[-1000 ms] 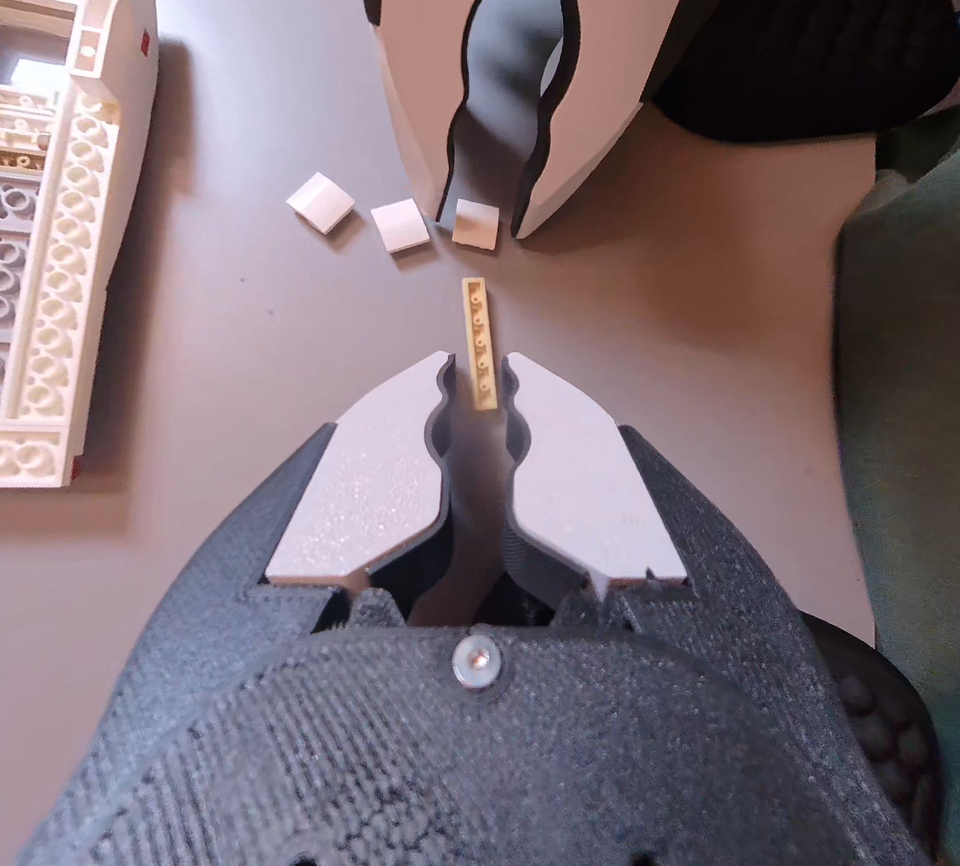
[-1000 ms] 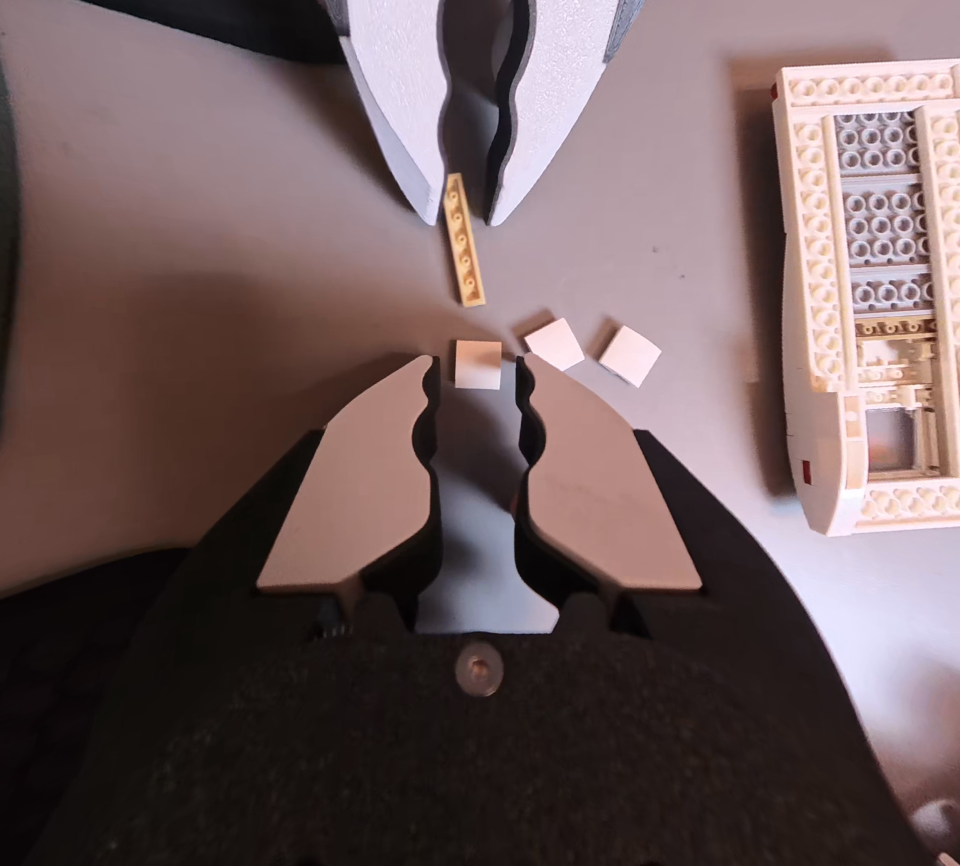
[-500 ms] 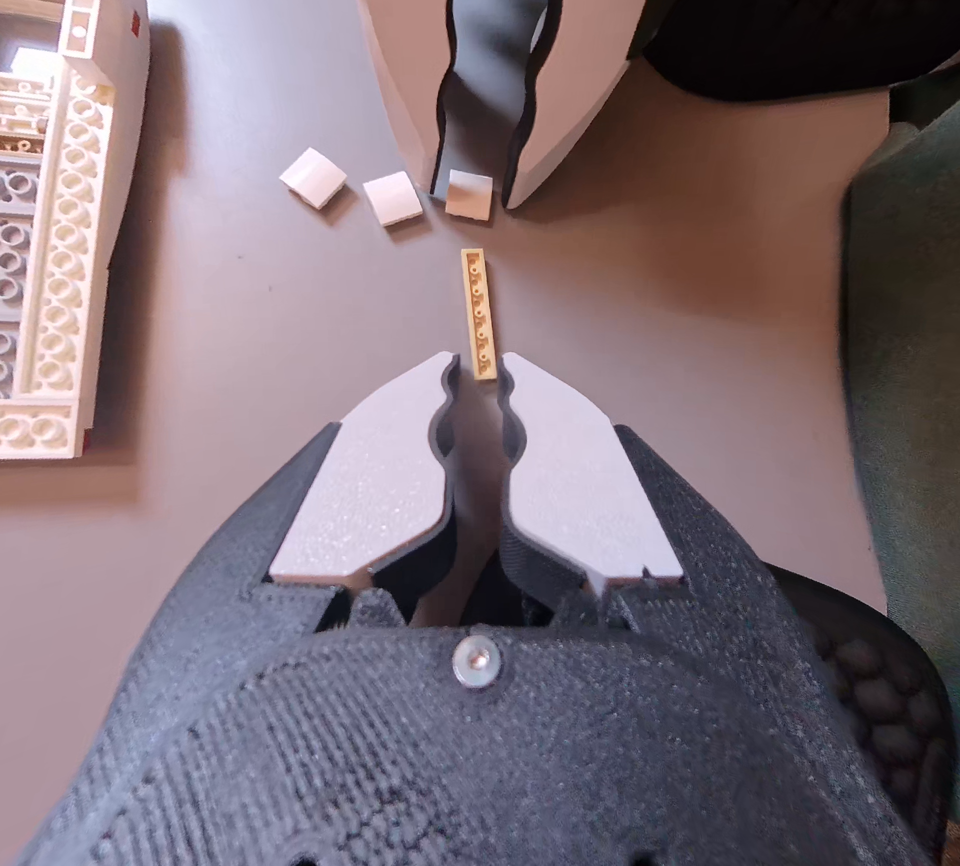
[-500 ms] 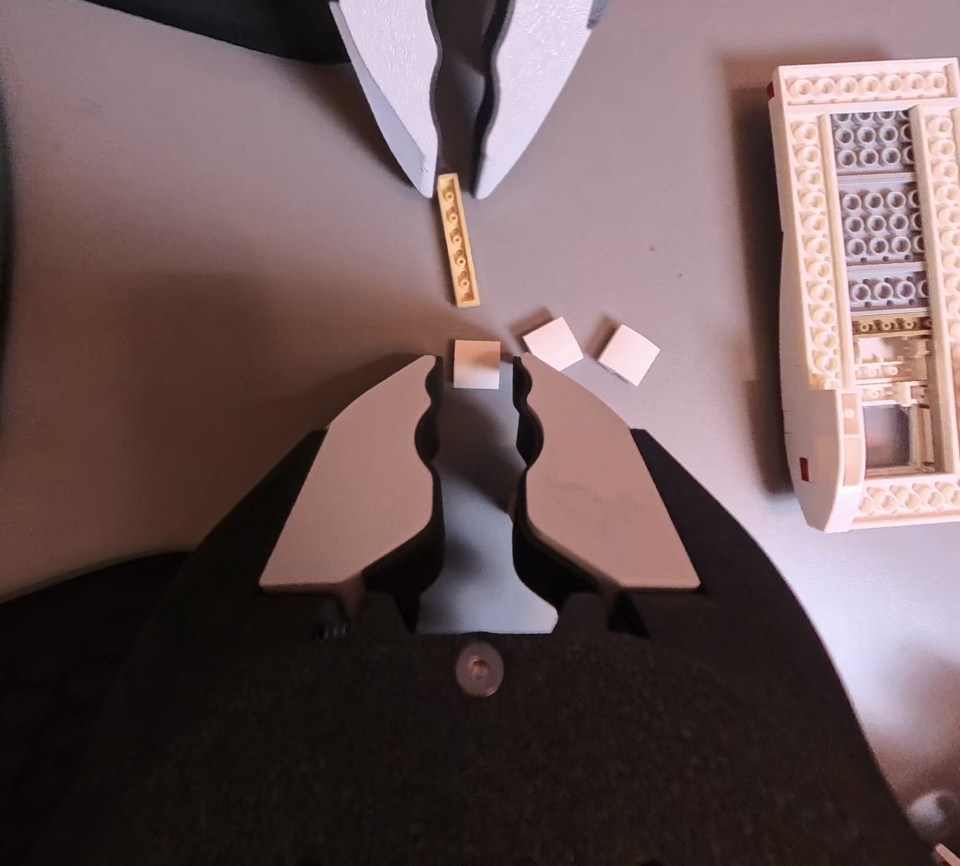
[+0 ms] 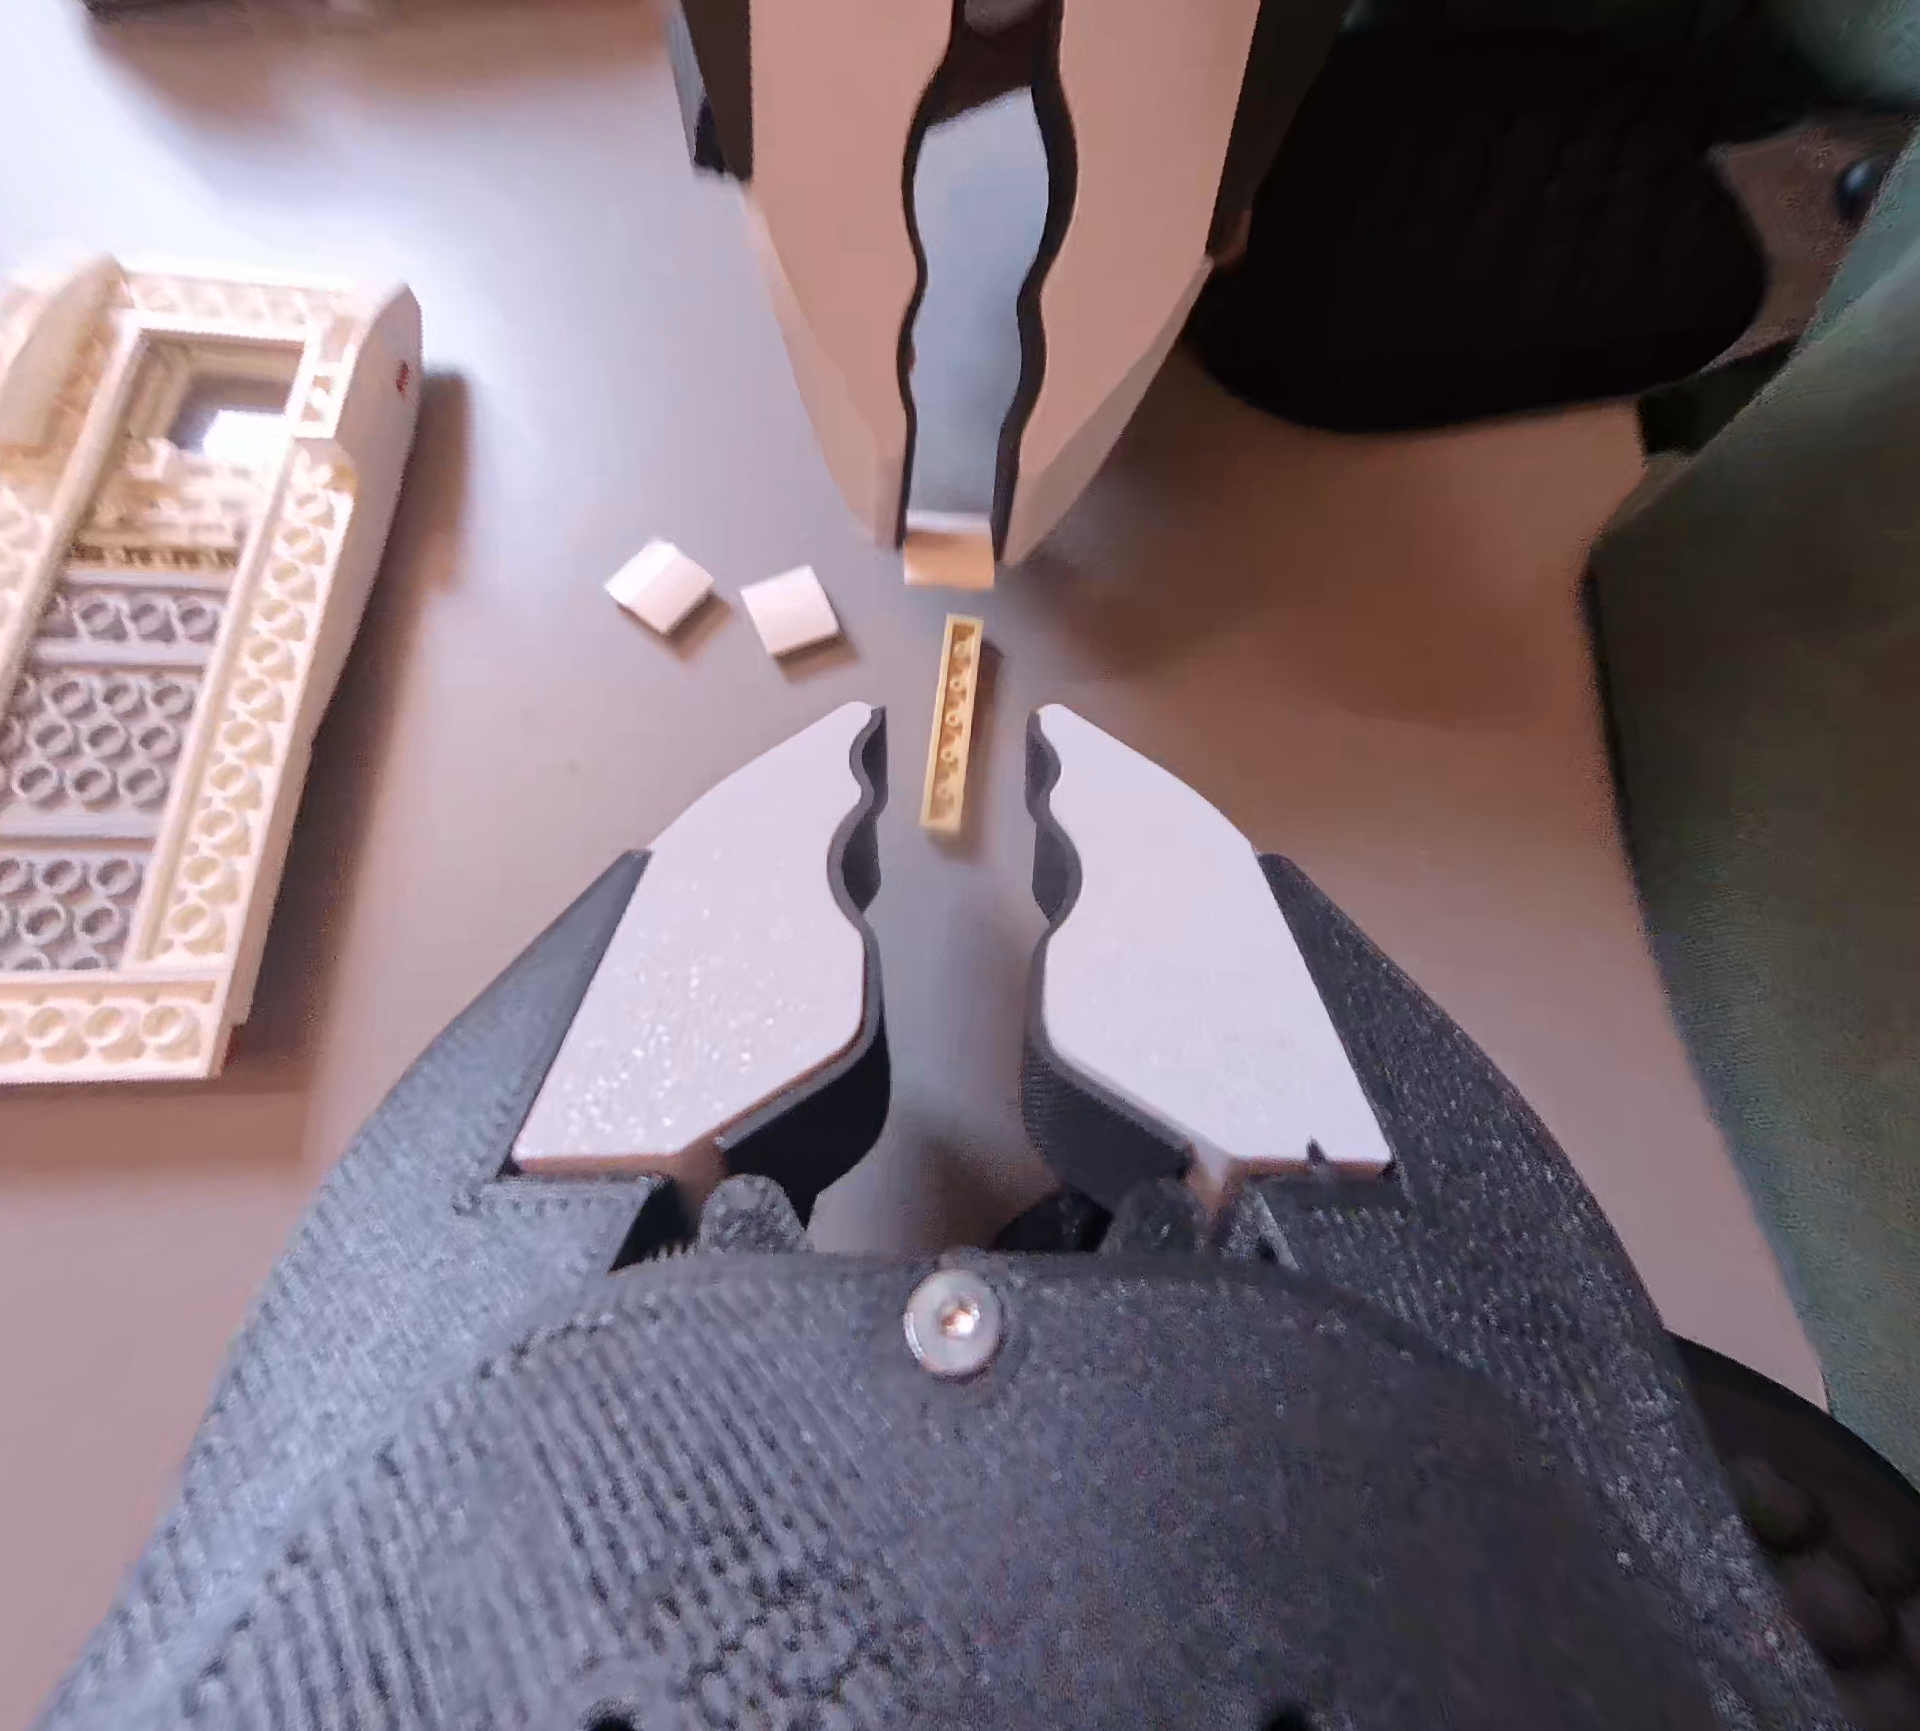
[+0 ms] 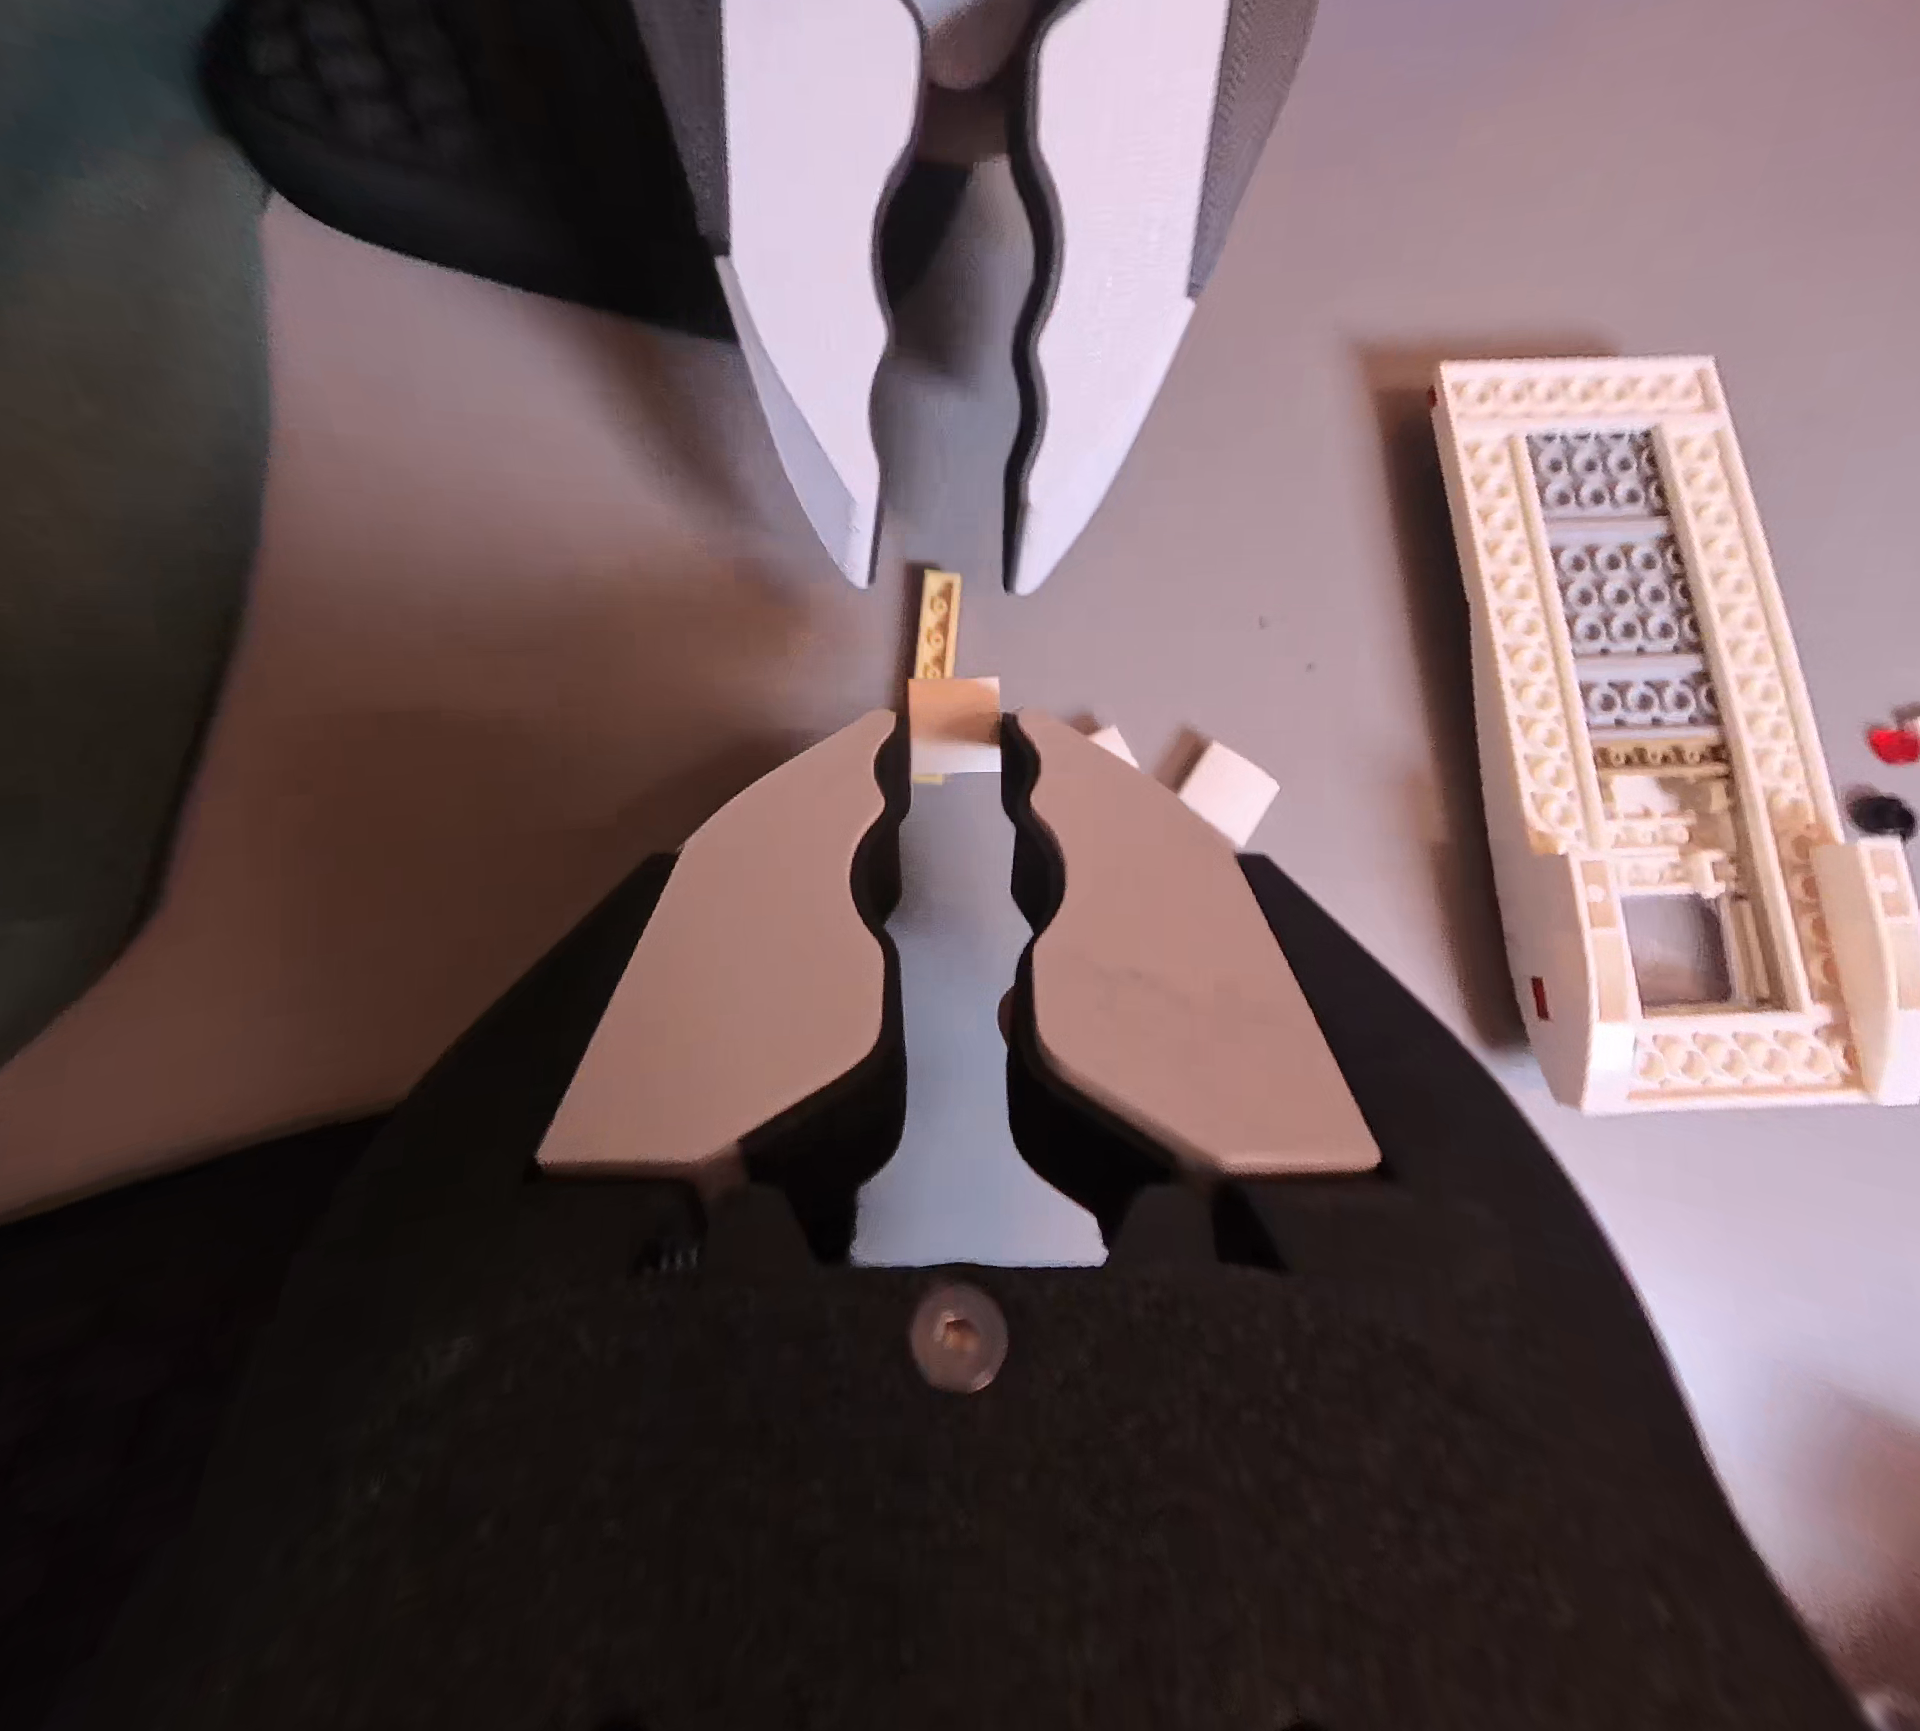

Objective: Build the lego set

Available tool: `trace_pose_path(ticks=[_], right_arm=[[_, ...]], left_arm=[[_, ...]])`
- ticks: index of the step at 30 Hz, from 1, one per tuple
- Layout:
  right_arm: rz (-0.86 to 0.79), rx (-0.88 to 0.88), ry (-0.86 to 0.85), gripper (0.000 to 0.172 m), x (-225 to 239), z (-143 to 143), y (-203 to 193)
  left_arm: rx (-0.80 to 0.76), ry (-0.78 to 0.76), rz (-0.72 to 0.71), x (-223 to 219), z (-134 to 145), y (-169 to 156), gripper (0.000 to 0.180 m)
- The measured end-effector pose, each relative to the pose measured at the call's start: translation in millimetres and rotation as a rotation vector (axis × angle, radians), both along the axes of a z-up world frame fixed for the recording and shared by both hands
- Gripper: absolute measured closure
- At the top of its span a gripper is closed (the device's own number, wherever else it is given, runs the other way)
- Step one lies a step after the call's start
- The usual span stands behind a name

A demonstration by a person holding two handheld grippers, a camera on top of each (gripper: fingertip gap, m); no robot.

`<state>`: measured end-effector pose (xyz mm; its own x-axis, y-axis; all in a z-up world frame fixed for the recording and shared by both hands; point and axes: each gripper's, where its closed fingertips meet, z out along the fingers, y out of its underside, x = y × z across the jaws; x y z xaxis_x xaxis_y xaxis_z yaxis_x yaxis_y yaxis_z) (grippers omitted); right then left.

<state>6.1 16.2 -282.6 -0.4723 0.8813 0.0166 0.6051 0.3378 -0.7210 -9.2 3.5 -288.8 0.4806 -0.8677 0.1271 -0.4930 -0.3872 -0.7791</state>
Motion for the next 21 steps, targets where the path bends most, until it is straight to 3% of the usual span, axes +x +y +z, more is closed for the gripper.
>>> trace_pose_path(ticks=[9,21], right_arm=[[0.106,0.161,0.286,0.156,-16,35,-26],[0.117,0.371,0.366,0.156,-19,46,-25]], left_arm=[[-0.148,-0.349,-0.046,9,36,-12,0.159],[-0.243,-0.489,-0.087,12,49,-20,0.174]])
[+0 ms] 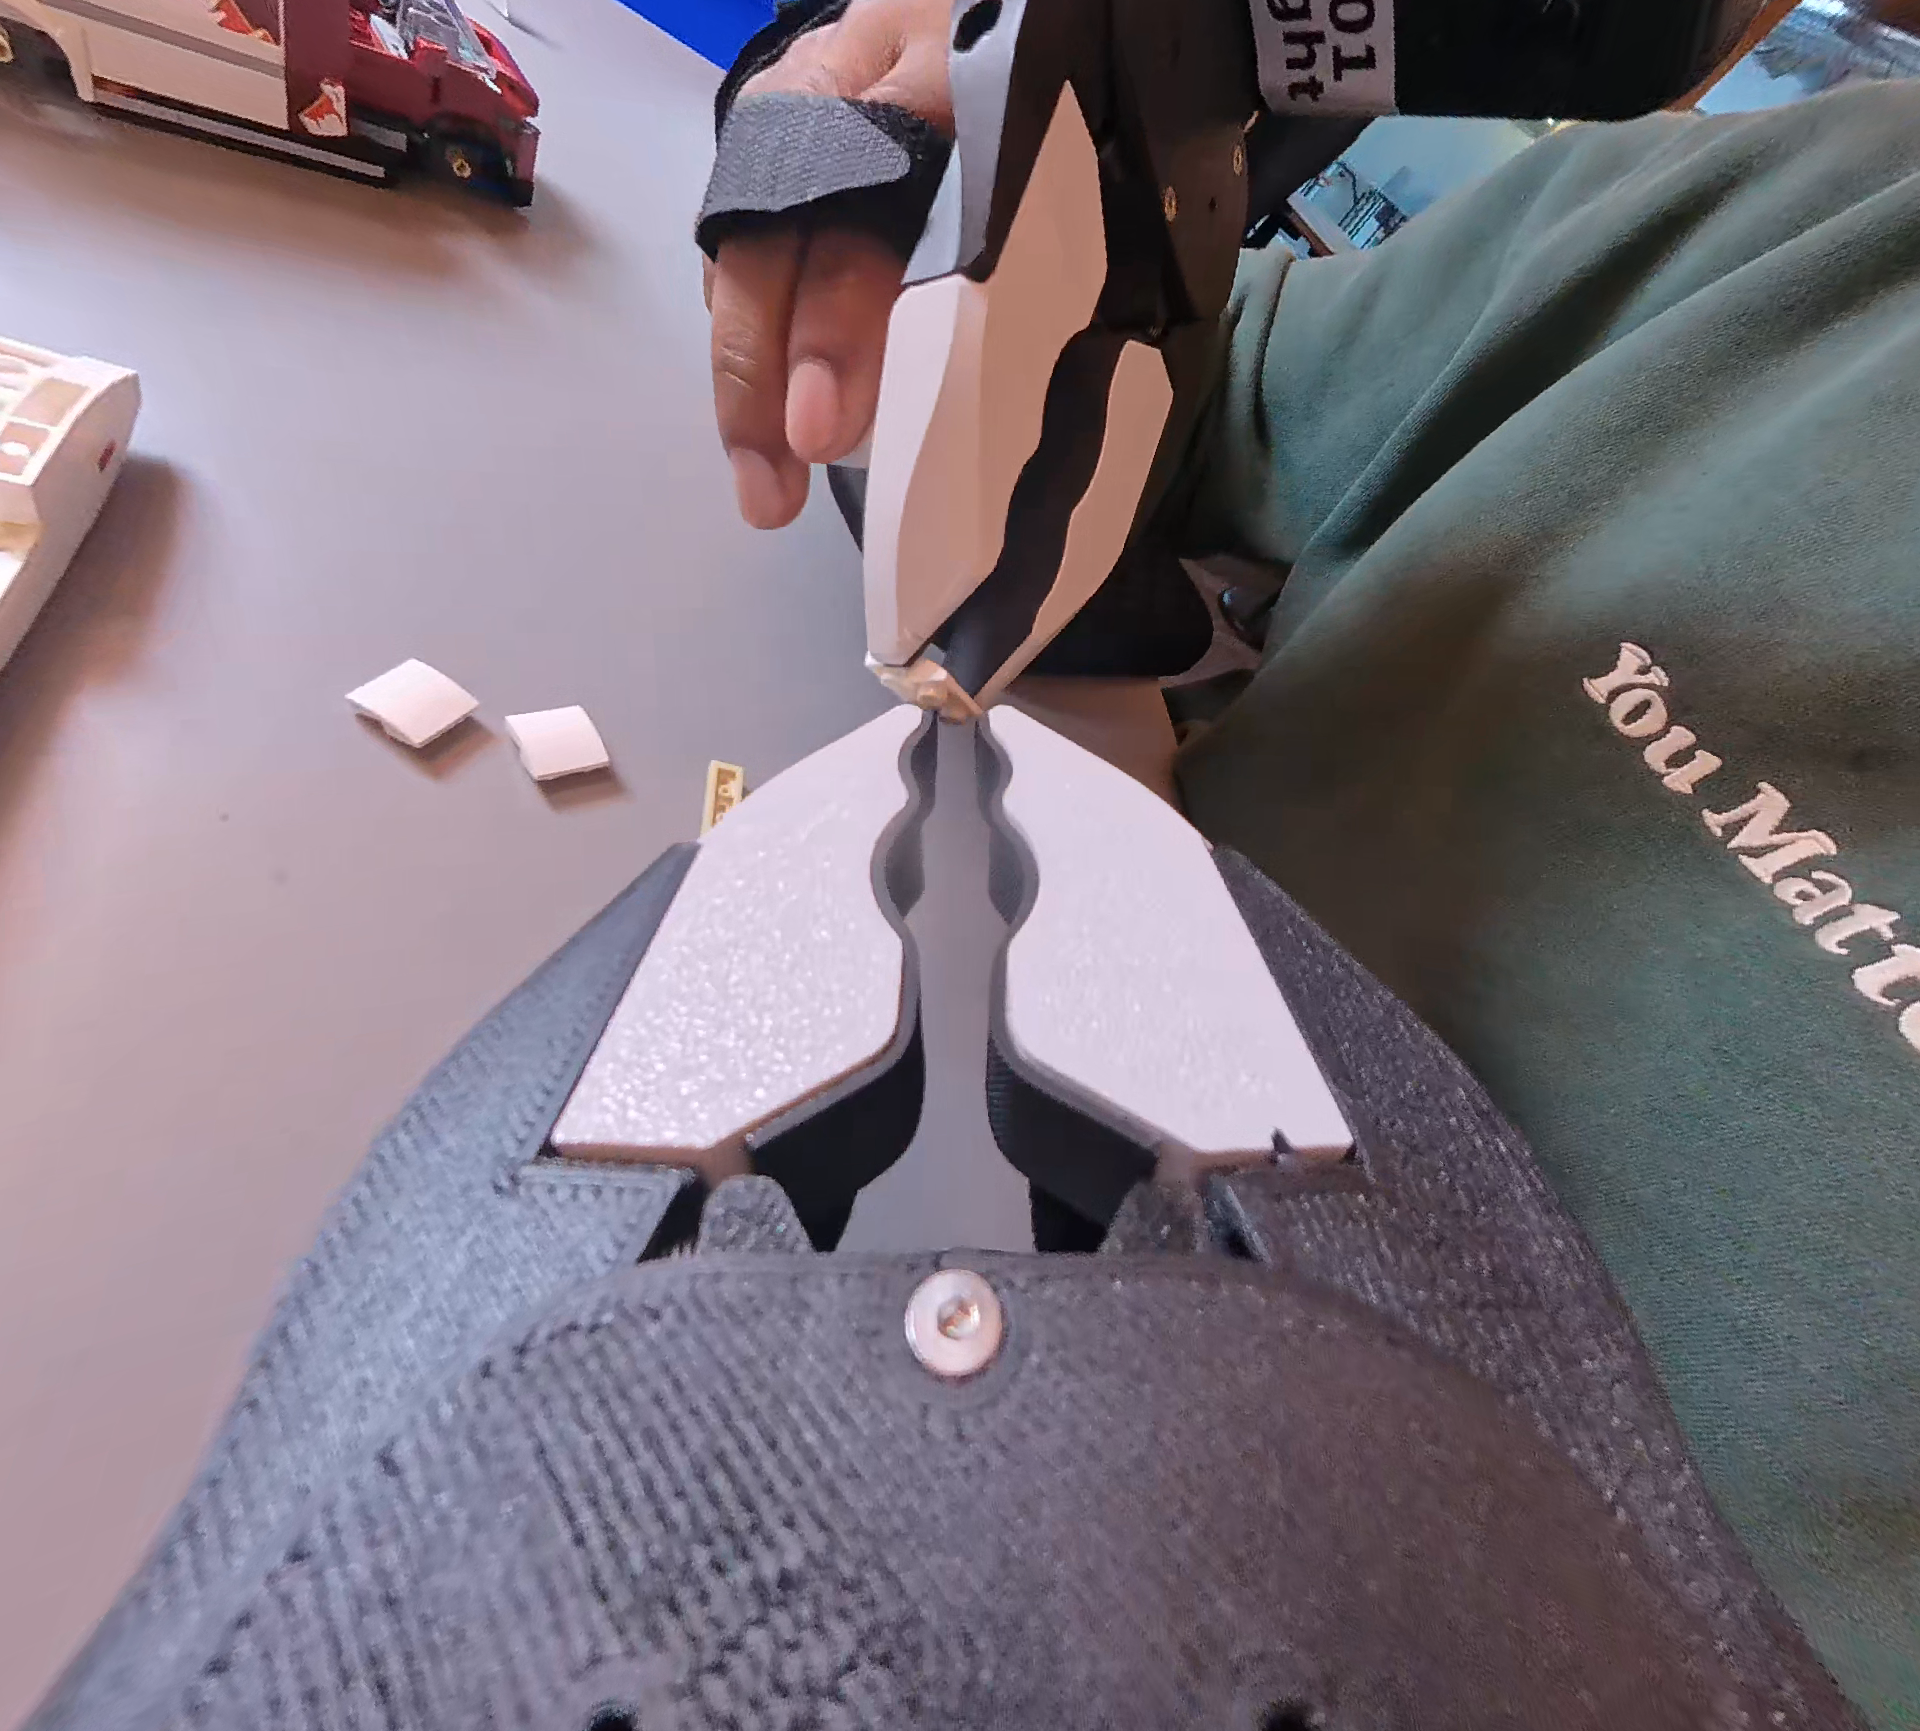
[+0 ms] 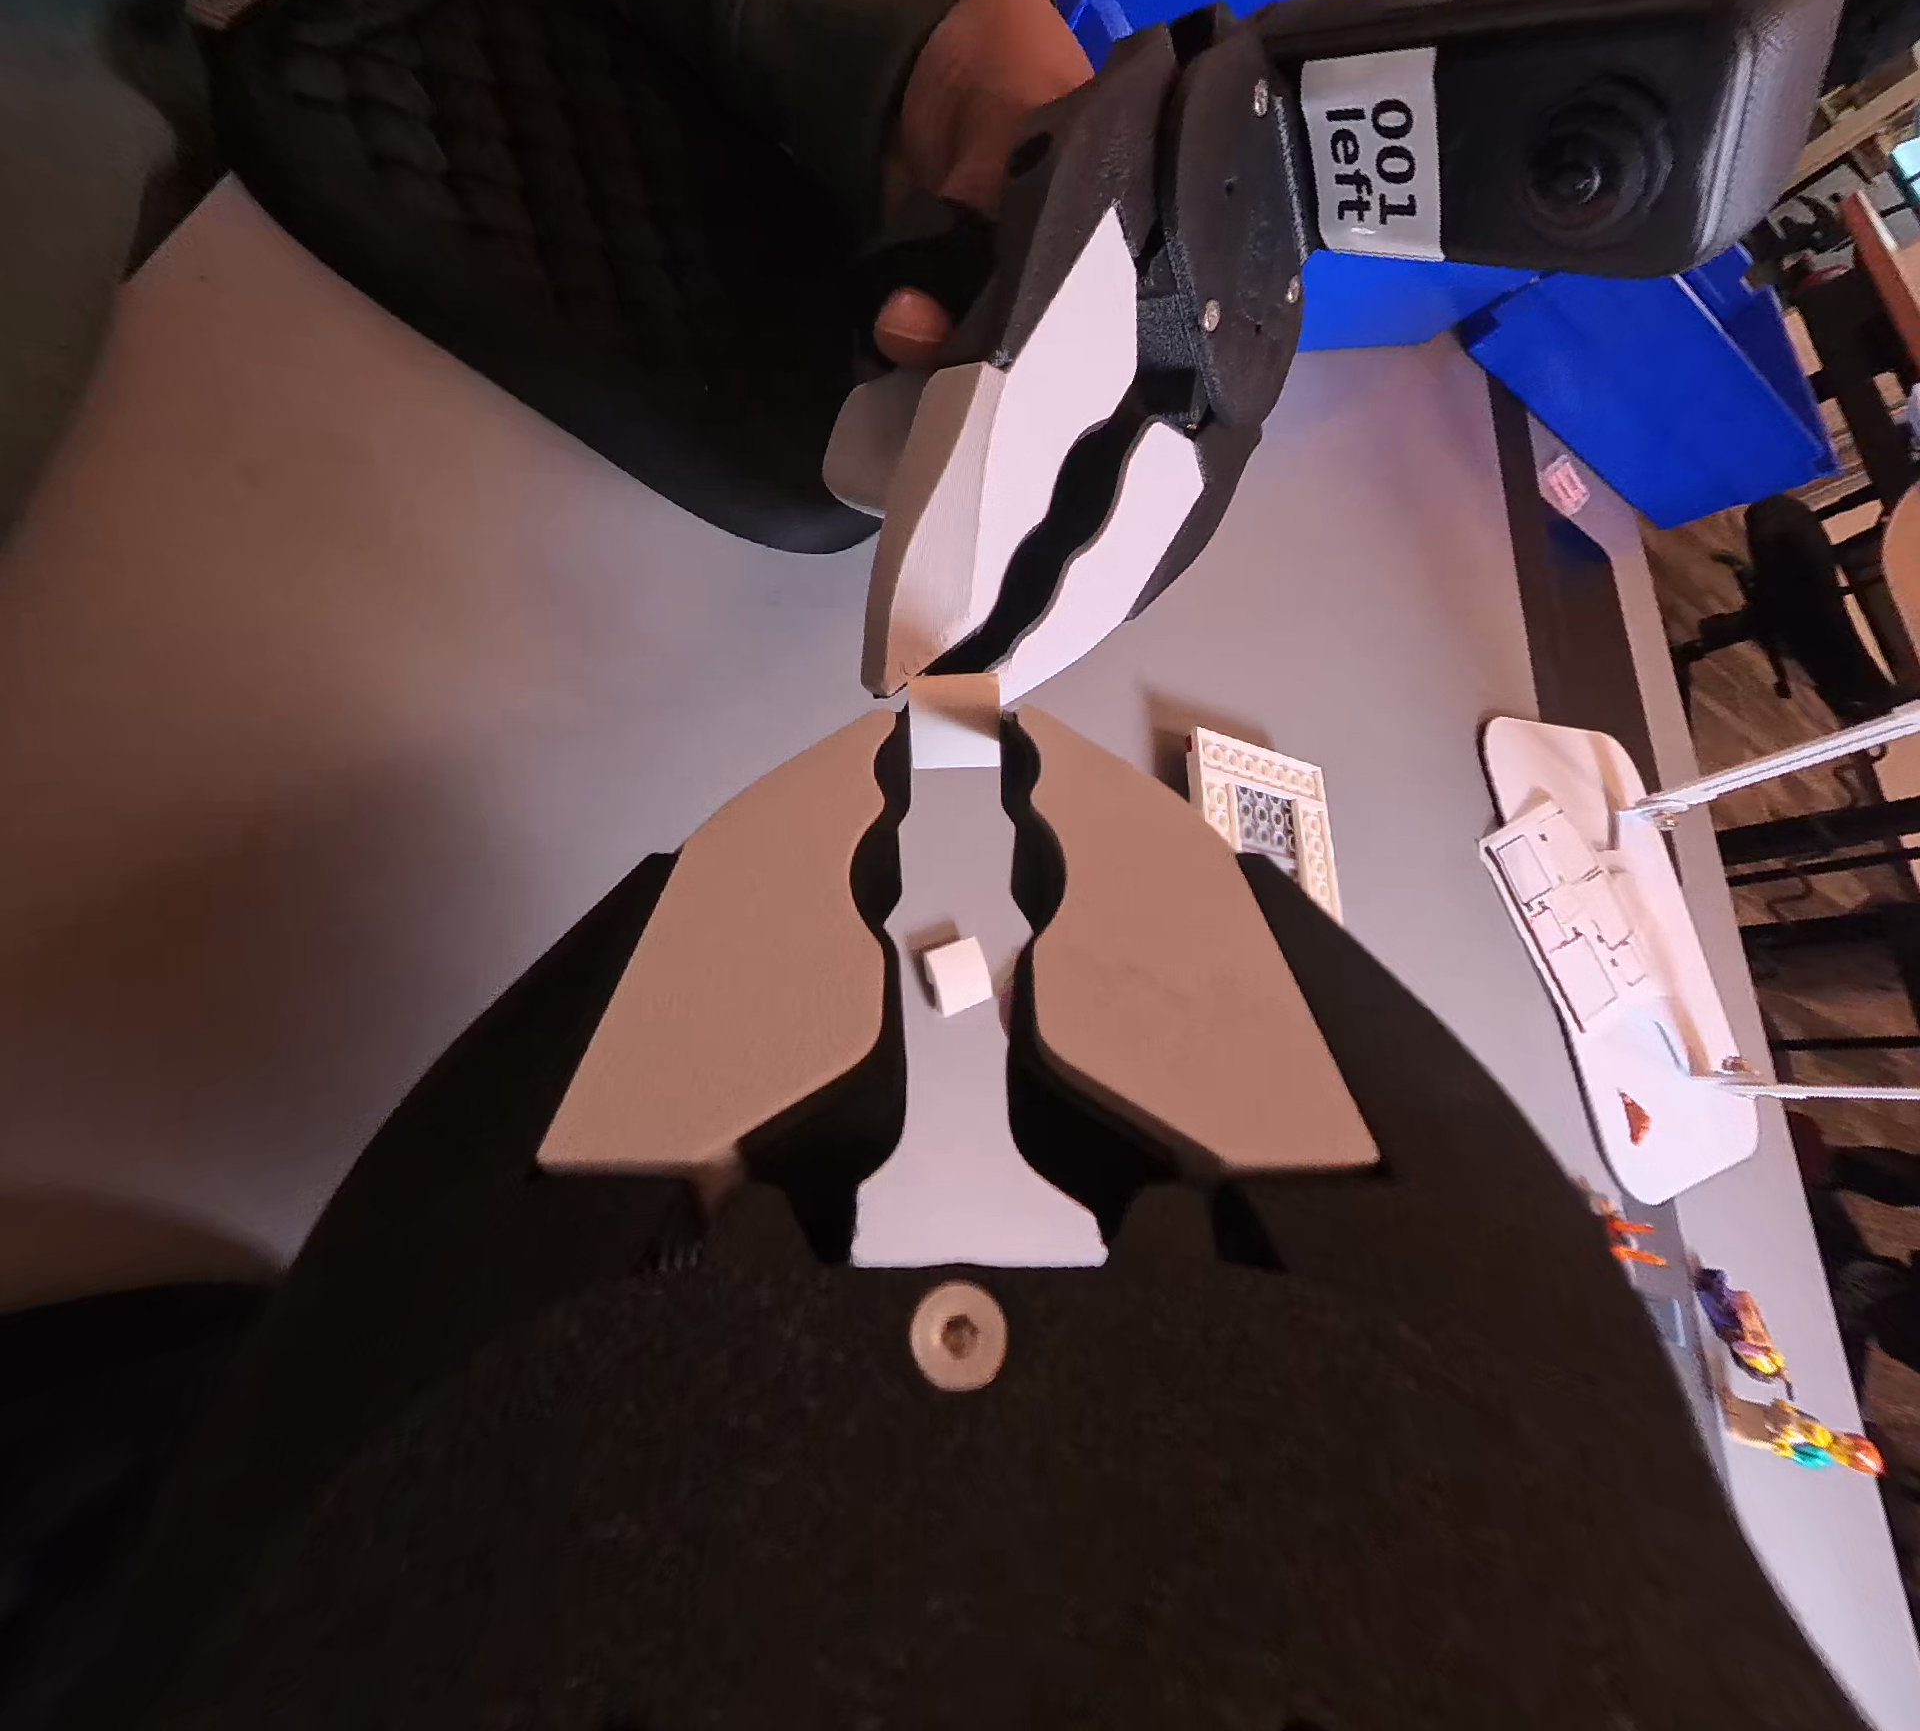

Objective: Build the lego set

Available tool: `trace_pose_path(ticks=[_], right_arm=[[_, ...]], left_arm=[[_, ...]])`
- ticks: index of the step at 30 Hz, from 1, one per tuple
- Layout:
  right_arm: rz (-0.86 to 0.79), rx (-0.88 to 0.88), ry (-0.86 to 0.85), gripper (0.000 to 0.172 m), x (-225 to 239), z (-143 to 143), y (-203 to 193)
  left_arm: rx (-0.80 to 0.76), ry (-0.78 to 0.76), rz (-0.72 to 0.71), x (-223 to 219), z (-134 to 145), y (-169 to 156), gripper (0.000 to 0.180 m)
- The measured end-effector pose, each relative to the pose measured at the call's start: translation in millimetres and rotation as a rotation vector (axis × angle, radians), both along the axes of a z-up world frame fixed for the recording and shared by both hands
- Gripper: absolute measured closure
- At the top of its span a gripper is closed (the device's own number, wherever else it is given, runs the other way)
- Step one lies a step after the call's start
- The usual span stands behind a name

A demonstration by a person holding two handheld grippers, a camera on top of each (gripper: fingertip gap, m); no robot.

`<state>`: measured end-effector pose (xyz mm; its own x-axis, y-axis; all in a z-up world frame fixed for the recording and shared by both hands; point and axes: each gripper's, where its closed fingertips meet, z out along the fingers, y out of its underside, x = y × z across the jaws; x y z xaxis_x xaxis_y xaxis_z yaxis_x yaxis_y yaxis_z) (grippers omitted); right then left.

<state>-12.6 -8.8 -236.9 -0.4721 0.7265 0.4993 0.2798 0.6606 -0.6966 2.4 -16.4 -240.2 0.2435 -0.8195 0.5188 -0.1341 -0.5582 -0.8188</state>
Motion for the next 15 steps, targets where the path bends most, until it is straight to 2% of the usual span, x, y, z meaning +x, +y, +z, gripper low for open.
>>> trace_pose_path(ticks=[5,7,9,13,15], right_arm=[[-0.039,-0.011,0.027,0.156,-2,4,7],[-0.055,-0.173,-0.001,0.144,-2,7,8],[-0.055,-0.413,-0.037,0.136,0,15,10],[-0.094,-0.777,-0.047,0.140,-5,31,18],[-0.116,-0.856,-0.023,0.146,-10,38,19]], left_arm=[[0.016,-0.014,0.044,-3,3,7,0.175],[0.066,-0.022,0.071,-5,8,10,0.175],[0.154,0.014,0.102,-7,9,14,0.175],[0.356,0.047,0.189,-11,22,23,0.175],[0.469,0.071,0.242,-14,27,28,0.175]])
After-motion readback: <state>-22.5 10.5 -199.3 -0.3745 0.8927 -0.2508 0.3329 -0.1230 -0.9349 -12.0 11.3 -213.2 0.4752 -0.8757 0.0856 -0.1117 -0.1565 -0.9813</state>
